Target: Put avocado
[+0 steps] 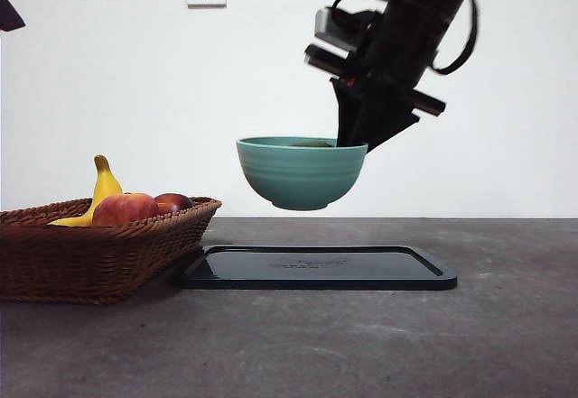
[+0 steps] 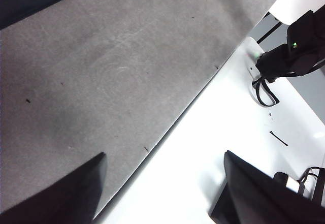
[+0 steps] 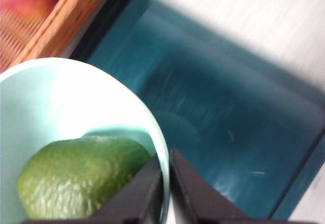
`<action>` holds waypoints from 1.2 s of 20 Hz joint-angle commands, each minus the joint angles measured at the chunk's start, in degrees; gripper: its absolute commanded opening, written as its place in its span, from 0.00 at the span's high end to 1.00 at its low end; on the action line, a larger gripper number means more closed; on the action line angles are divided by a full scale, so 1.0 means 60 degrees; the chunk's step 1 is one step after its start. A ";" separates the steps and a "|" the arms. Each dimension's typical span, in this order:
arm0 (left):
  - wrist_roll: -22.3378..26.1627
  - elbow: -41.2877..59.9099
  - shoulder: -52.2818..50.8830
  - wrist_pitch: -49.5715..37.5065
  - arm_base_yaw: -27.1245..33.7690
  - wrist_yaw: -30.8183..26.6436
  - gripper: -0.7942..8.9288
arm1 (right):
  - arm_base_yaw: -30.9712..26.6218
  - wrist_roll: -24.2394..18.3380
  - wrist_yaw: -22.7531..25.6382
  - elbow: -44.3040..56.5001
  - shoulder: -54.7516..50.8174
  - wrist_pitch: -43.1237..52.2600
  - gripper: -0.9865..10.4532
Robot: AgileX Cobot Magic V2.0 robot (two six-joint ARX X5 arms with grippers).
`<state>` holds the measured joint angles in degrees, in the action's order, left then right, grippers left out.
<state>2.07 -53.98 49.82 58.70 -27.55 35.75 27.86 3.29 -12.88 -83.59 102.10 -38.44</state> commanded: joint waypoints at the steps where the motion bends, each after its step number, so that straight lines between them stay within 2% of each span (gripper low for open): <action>1: 0.0124 -0.0084 0.0051 -0.0062 -0.0055 0.0033 0.54 | -0.0142 -0.0127 -0.0025 -0.0933 0.0900 0.0029 0.90; 6: 0.0124 -0.0084 0.0051 -0.0062 -0.0055 0.0033 0.54 | -0.0419 -0.0120 -0.0018 -0.1749 0.2488 0.0270 0.90; 14: 0.0124 -0.0084 0.0051 0.0007 -0.0055 0.0033 0.54 | -0.0433 -0.0120 0.0160 -0.1749 0.2962 0.0251 0.90; 18: 0.0124 -0.0084 0.0051 0.0007 -0.0055 0.0033 0.54 | -0.0437 -0.0084 0.0488 -0.1810 0.2812 0.0044 0.76; 20: 0.0124 -0.0084 0.0051 0.0004 -0.0055 0.0033 0.54 | -0.0433 -0.0098 0.1122 -0.1840 0.2382 -0.0044 0.76; 24: 0.0124 -0.0087 0.0051 0.0004 -0.0055 0.0033 0.53 | -0.0499 -0.0127 0.1206 -0.1840 0.0892 -0.0572 0.76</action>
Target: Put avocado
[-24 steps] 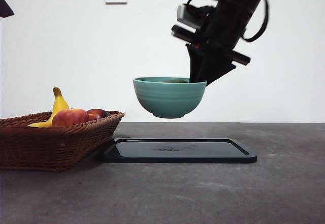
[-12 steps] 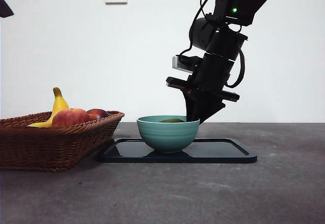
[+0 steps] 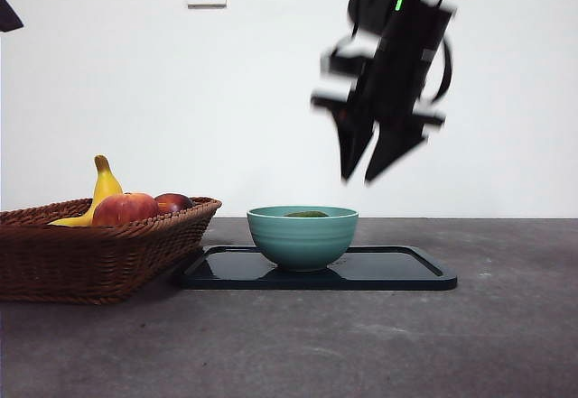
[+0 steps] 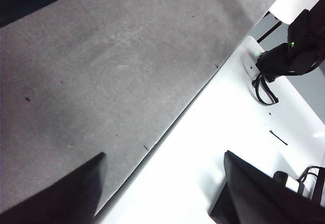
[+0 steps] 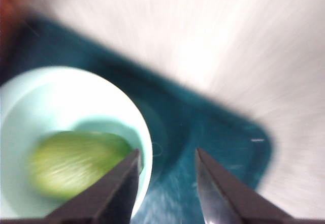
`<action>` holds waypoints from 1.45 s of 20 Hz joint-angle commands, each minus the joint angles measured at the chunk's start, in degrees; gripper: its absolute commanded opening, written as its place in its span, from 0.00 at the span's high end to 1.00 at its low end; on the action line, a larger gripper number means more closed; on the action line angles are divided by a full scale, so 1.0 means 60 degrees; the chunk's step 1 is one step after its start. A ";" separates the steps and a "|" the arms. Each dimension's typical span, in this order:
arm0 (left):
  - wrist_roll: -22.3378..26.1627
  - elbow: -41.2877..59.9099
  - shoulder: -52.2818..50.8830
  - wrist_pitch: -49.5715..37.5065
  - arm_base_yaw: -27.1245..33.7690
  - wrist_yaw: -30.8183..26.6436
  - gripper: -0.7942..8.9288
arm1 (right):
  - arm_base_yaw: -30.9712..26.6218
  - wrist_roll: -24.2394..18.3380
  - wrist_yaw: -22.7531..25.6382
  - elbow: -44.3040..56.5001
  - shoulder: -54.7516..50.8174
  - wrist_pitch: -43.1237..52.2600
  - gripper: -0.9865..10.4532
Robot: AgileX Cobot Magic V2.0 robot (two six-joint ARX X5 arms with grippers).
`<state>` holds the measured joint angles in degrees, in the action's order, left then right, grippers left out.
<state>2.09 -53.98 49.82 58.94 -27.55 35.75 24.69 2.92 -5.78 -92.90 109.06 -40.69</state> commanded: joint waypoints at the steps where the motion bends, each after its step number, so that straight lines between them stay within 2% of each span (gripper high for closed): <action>1: 0.0124 -0.0084 0.0051 -0.0040 -0.0055 0.0033 0.54 | 0.0033 -0.0087 -0.0004 -0.0288 -0.0729 -0.0525 0.76; 7: 0.0120 -0.0084 0.0051 -0.0040 -0.0055 0.0033 0.54 | 0.0259 -0.0288 -0.0189 -0.0273 -0.3585 -0.2732 0.76; 13: 0.0120 -0.0084 0.0051 -0.0044 -0.0055 0.0033 0.53 | 0.1093 -0.0284 -0.0295 0.0106 -0.5803 -0.3632 0.76; 17: 0.0120 -0.0087 0.0051 -0.0051 -0.0055 0.0033 0.54 | 0.1905 -0.0204 -0.0291 0.1800 -0.7522 -0.3289 0.76; 20: 0.0124 -0.0087 0.0051 -0.0098 -0.0055 0.0033 0.53 | 0.2459 0.0197 -0.0408 0.3650 -0.8965 -0.2608 0.76; 25: 0.0120 -0.0084 0.0051 -0.0127 -0.0055 0.0033 0.53 | 0.3253 0.0980 -0.1290 0.6393 -1.0969 -0.1894 0.76; 29: 0.0120 -0.0087 0.0051 -0.0186 -0.0055 0.0033 0.54 | 0.3435 0.0980 -0.1643 0.6936 -1.1530 -0.1927 0.76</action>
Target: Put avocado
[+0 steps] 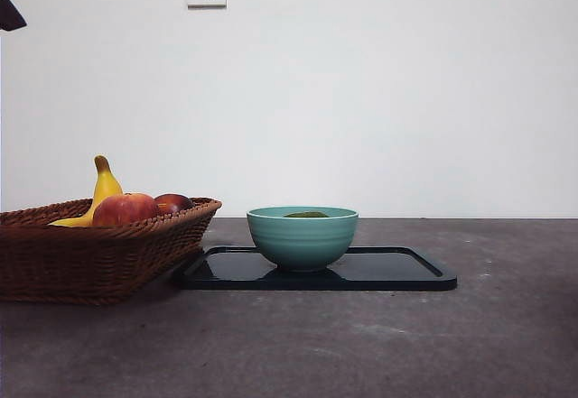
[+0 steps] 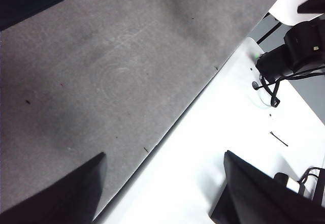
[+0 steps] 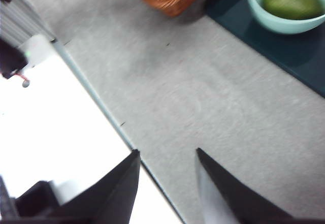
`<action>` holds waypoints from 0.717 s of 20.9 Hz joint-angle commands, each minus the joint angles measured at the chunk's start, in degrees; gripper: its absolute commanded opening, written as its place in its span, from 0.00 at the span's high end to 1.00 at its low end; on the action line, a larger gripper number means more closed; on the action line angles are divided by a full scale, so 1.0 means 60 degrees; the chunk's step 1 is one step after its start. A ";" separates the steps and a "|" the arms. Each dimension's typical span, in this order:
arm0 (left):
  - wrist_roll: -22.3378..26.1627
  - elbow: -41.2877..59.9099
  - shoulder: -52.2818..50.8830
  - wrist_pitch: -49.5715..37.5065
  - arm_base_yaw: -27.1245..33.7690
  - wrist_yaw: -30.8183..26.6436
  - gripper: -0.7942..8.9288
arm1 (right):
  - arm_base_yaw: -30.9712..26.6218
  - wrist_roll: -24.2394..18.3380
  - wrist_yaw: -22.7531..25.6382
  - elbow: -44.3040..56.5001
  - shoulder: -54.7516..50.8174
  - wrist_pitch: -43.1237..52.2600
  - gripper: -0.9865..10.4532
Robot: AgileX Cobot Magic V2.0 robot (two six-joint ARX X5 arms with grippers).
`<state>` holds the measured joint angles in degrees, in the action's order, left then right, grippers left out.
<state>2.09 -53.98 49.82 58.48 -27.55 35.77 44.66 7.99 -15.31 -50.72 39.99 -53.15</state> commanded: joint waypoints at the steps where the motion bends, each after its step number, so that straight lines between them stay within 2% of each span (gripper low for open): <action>1: 0.0120 -0.0084 0.0051 -0.0124 -0.0055 0.0029 0.54 | 0.0106 0.0135 -0.0055 -0.0098 -0.0025 0.0178 0.76; 8: 0.0117 -0.0087 0.0051 -0.0127 -0.0055 0.0029 0.55 | 0.0106 0.0113 -0.0051 -0.0098 -0.0004 0.0182 0.76; 10: 0.0120 -0.0087 0.0051 -0.0131 -0.0055 0.0029 0.66 | 0.0106 0.0098 -0.0051 -0.0098 -0.0007 0.0182 0.78; 13: 0.0120 -0.0087 0.0051 -0.0142 -0.0055 0.0029 0.91 | 0.0106 0.0087 -0.0051 -0.0098 -0.0007 0.0178 0.91; 15: 0.0120 -0.0084 0.0051 -0.0142 -0.0055 0.0029 0.91 | 0.0106 0.0087 -0.0051 -0.0098 -0.0007 0.0175 0.91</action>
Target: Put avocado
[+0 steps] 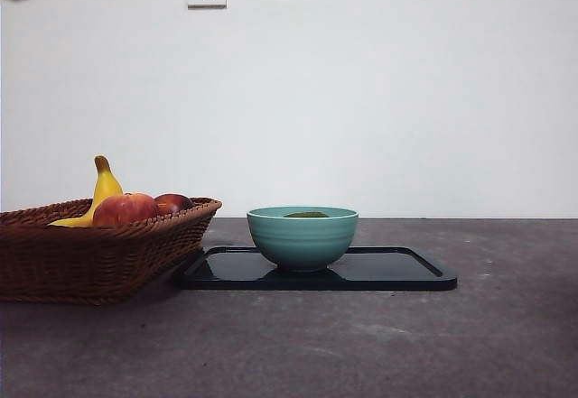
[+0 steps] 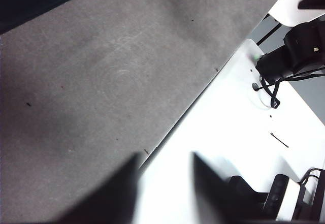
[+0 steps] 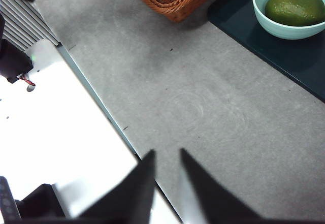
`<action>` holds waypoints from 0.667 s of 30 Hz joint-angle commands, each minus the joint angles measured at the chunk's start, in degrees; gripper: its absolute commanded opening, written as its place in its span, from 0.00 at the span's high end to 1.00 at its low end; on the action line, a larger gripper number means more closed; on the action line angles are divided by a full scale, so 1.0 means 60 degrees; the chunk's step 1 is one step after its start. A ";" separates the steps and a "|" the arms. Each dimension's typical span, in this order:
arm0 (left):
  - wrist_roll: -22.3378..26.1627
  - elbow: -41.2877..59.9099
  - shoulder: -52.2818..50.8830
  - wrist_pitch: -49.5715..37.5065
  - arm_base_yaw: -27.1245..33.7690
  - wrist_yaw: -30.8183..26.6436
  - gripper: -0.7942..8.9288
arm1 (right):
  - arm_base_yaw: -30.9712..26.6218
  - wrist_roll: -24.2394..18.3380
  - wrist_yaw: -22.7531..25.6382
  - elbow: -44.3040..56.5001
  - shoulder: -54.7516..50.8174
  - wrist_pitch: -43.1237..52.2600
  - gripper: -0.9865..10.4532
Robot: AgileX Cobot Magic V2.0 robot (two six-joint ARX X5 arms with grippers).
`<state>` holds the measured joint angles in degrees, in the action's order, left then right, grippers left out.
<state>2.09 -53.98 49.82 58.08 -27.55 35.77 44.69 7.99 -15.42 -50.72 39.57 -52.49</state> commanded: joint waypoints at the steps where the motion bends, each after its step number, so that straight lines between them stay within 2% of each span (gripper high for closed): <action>1: 0.0120 -0.0084 0.0051 -0.0076 -0.0055 0.0029 0.91 | 0.0102 0.0087 -0.0025 -0.0098 0.0062 0.0073 0.91; 20: 0.0120 -0.0087 0.0051 -0.0080 -0.0055 0.0029 0.91 | 0.0102 0.0095 0.0069 -0.0102 0.0055 0.0251 0.91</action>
<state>2.09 -53.98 49.82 58.08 -27.55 35.75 44.69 7.99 -15.00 -50.72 39.57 -51.57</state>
